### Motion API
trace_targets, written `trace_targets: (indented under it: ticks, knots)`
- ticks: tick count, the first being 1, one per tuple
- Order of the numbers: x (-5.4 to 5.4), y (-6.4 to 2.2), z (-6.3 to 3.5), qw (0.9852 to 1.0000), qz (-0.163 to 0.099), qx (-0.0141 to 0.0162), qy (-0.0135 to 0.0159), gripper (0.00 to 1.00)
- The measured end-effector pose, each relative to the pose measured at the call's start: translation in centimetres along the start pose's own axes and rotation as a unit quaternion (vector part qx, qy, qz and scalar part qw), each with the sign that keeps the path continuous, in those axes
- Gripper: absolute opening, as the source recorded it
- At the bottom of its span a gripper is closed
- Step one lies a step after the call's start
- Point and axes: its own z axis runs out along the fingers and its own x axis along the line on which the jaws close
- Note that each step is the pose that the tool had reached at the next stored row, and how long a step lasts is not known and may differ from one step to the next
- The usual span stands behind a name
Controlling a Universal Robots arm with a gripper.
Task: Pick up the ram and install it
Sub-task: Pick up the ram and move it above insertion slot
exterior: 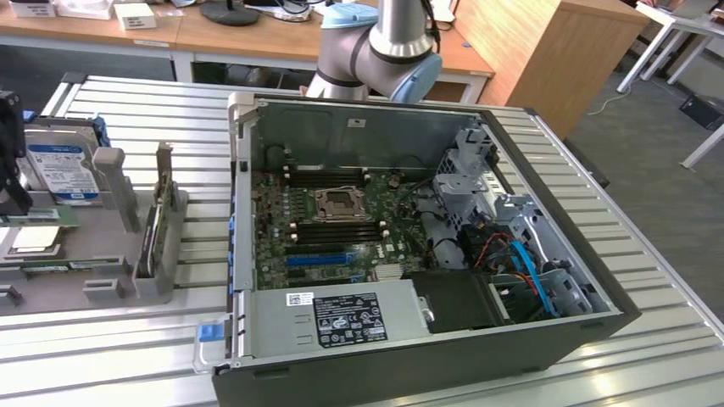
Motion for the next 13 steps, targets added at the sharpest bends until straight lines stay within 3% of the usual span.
trace_targets:
  ticks: [13]
  knots:
    - [0.0,0.01,-2.95,1.0000,0.000,0.0000,0.0000,0.12]
